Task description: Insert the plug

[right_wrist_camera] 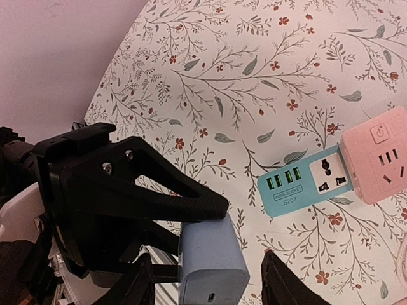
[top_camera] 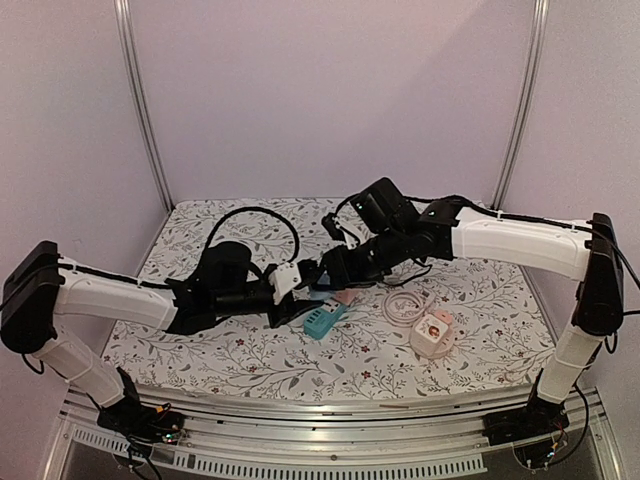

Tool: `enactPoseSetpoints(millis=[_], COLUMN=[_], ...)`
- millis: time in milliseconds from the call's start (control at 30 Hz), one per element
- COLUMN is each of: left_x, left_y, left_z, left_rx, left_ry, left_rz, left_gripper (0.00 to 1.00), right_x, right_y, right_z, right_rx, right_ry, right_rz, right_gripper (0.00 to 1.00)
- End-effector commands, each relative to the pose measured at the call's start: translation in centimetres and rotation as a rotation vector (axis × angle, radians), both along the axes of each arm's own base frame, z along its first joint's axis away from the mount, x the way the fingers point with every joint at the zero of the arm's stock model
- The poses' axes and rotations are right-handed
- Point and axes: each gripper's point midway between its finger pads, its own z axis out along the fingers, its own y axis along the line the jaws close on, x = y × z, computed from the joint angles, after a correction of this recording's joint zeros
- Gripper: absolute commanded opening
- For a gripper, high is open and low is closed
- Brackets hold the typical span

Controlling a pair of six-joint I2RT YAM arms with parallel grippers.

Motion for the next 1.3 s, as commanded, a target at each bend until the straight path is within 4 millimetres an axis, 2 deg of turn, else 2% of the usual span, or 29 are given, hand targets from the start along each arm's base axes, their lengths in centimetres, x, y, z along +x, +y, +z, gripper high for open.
enactPoseSetpoints(millis=[0, 233, 1167, 1233, 1267], left_x=[0.0, 0.3, 1.0, 1.0, 1.1], left_y=[-1.2, -1.5, -1.5, -1.5, -1.5], left_z=[0.7, 0.5, 0.6, 0.7, 0.7], left_rx=[-0.027, -0.021, -0.032, -0.035, -0.035], left_ry=[-0.012, -0.014, -0.010, -0.009, -0.009], left_rz=[-0.009, -0.001, 0.037, 0.039, 0.041], left_gripper=[0.00, 0.00, 0.00, 0.00, 0.00], right_x=[0.4, 0.2, -0.4, -0.4, -0.3], right_y=[0.7, 0.7, -0.1, -0.2, -0.2], right_z=[-0.1, -0.5, -1.7, -1.9, -1.9], right_rx=[0.009, 0.002, -0.049, -0.056, -0.061], right_ry=[0.017, 0.033, 0.050, 0.054, 0.053], right_rz=[-0.007, 0.002, 0.019, 0.015, 0.012], right_gripper=[0.53, 0.45, 0.42, 0.39, 0.34])
